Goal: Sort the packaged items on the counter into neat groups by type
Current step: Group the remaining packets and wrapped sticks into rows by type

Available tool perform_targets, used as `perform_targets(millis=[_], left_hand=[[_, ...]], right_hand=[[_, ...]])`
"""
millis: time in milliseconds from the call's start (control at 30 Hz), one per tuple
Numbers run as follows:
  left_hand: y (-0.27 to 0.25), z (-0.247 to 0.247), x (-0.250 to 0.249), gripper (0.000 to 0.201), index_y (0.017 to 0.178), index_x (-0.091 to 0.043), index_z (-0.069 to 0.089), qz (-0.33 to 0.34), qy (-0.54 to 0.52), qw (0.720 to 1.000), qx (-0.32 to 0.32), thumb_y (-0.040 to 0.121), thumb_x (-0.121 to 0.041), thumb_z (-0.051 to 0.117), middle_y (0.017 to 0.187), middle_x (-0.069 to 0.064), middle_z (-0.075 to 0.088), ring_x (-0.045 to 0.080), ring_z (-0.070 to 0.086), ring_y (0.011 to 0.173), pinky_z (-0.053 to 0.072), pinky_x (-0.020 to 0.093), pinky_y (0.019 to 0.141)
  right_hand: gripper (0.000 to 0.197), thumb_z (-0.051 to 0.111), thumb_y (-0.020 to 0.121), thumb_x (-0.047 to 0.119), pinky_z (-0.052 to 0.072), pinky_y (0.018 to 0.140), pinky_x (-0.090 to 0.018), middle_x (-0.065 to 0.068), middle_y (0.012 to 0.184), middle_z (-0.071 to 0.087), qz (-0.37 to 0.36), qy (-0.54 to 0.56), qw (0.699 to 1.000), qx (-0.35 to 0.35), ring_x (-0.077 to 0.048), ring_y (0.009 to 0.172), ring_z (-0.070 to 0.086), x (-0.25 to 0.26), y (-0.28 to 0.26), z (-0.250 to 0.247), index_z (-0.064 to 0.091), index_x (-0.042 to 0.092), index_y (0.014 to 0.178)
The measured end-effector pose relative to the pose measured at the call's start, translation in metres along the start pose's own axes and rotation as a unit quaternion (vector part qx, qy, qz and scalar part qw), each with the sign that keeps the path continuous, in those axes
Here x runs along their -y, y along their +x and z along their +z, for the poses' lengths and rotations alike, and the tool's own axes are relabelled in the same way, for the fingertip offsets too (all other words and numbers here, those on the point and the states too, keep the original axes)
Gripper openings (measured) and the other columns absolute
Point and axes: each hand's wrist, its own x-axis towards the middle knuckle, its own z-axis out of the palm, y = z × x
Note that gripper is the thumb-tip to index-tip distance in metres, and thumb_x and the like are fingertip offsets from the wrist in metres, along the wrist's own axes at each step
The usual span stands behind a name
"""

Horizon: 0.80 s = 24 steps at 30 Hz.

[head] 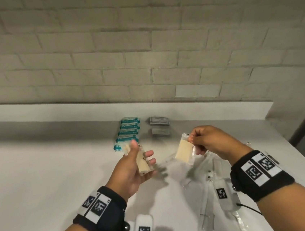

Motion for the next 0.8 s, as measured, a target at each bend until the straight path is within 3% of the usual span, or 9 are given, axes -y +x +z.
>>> perform_targets(millis=[100, 167, 267, 367, 433, 567, 667, 733, 800], left_hand=[[0.008, -0.01, 0.001, 0.048, 0.113, -0.017, 0.056, -0.033, -0.055, 0.998, -0.019, 0.091, -0.057, 0.043, 0.11, 0.01, 0.068, 0.027, 0.067, 0.095, 0.061, 0.041, 0.064], [0.012, -0.018, 0.0, 0.038, 0.118, -0.013, 0.055, -0.038, -0.098, 0.994, -0.012, 0.095, -0.043, 0.049, 0.113, 0.013, 0.068, 0.03, 0.066, 0.102, 0.061, 0.04, 0.066], [0.02, -0.028, -0.005, 0.032, 0.125, -0.005, 0.053, -0.036, -0.139, 0.99, 0.01, 0.094, -0.013, 0.051, 0.112, 0.016, 0.069, 0.033, 0.066, 0.102, 0.061, 0.041, 0.072], [0.029, -0.033, -0.009, 0.037, 0.129, 0.001, 0.053, -0.015, -0.124, 0.992, 0.025, 0.092, -0.004, 0.052, 0.113, 0.016, 0.066, 0.031, 0.067, 0.1, 0.059, 0.041, 0.078], [0.034, -0.036, -0.012, 0.04, 0.128, -0.001, 0.055, 0.007, -0.094, 0.995, 0.033, 0.088, -0.007, 0.057, 0.115, 0.017, 0.066, 0.028, 0.07, 0.096, 0.06, 0.039, 0.077], [0.046, -0.042, -0.012, 0.044, 0.123, -0.005, 0.059, 0.015, -0.057, 0.997, 0.042, 0.08, -0.01, 0.064, 0.114, 0.015, 0.07, 0.028, 0.069, 0.1, 0.06, 0.035, 0.072], [0.055, -0.042, -0.009, 0.035, 0.12, -0.002, 0.058, 0.01, -0.078, 0.995, 0.059, 0.084, -0.002, 0.057, 0.108, 0.016, 0.072, 0.026, 0.071, 0.096, 0.06, 0.038, 0.08], [0.06, -0.039, -0.005, 0.022, 0.109, 0.002, 0.06, 0.01, -0.072, 0.996, 0.052, 0.088, 0.0, 0.056, 0.091, 0.01, 0.074, 0.021, 0.073, 0.083, 0.058, 0.041, 0.083], [0.062, -0.037, -0.003, 0.017, 0.103, 0.001, 0.061, 0.016, -0.051, 0.998, 0.036, 0.087, -0.002, 0.06, 0.079, 0.004, 0.073, 0.017, 0.072, 0.075, 0.059, 0.039, 0.081]], right_hand=[[0.016, 0.05, 0.097, 0.012, 0.046, 0.054, -0.025, -0.007, 0.065, 0.063, 0.027, -0.038, 0.999, -0.001, -0.013, 0.052, 0.06, -0.011, 0.035, 0.02, 0.056, 0.01, 0.081], [0.019, 0.049, 0.097, 0.013, 0.047, 0.061, -0.029, -0.006, 0.071, 0.065, 0.028, -0.078, 0.996, 0.012, -0.018, 0.063, 0.062, -0.017, 0.06, 0.036, 0.053, 0.014, 0.078], [0.009, 0.047, 0.097, 0.013, 0.045, 0.065, -0.028, -0.002, 0.077, 0.06, 0.018, -0.12, 0.991, 0.055, -0.02, 0.072, 0.059, -0.02, 0.087, 0.058, 0.052, 0.012, 0.089], [0.007, 0.044, 0.099, 0.014, 0.045, 0.052, -0.023, -0.003, 0.079, 0.056, 0.036, -0.153, 0.984, 0.088, -0.015, 0.064, 0.057, -0.025, 0.104, 0.068, 0.051, 0.013, 0.1], [0.011, 0.042, 0.098, 0.015, 0.039, 0.043, -0.021, -0.008, 0.072, 0.059, 0.077, -0.205, 0.966, 0.136, -0.017, 0.052, 0.056, -0.027, 0.106, 0.068, 0.052, 0.012, 0.094], [0.022, 0.042, 0.093, 0.009, 0.036, 0.039, -0.019, -0.017, 0.065, 0.059, 0.141, -0.277, 0.917, 0.252, -0.014, 0.035, 0.049, -0.03, 0.09, 0.068, 0.059, -0.003, 0.094], [0.017, 0.045, 0.094, 0.003, 0.035, 0.035, -0.014, -0.012, 0.064, 0.056, 0.131, -0.249, 0.932, 0.23, -0.011, 0.036, 0.05, -0.02, 0.092, 0.075, 0.06, 0.003, 0.086], [0.014, 0.05, 0.094, 0.008, 0.043, 0.047, -0.018, -0.012, 0.076, 0.062, 0.086, -0.275, 0.936, 0.203, -0.014, 0.052, 0.057, -0.016, 0.107, 0.08, 0.063, 0.008, 0.087], [0.017, 0.056, 0.092, 0.021, 0.049, 0.072, -0.026, -0.005, 0.099, 0.067, 0.04, -0.342, 0.924, 0.165, -0.018, 0.082, 0.063, -0.014, 0.119, 0.086, 0.066, 0.012, 0.103]])
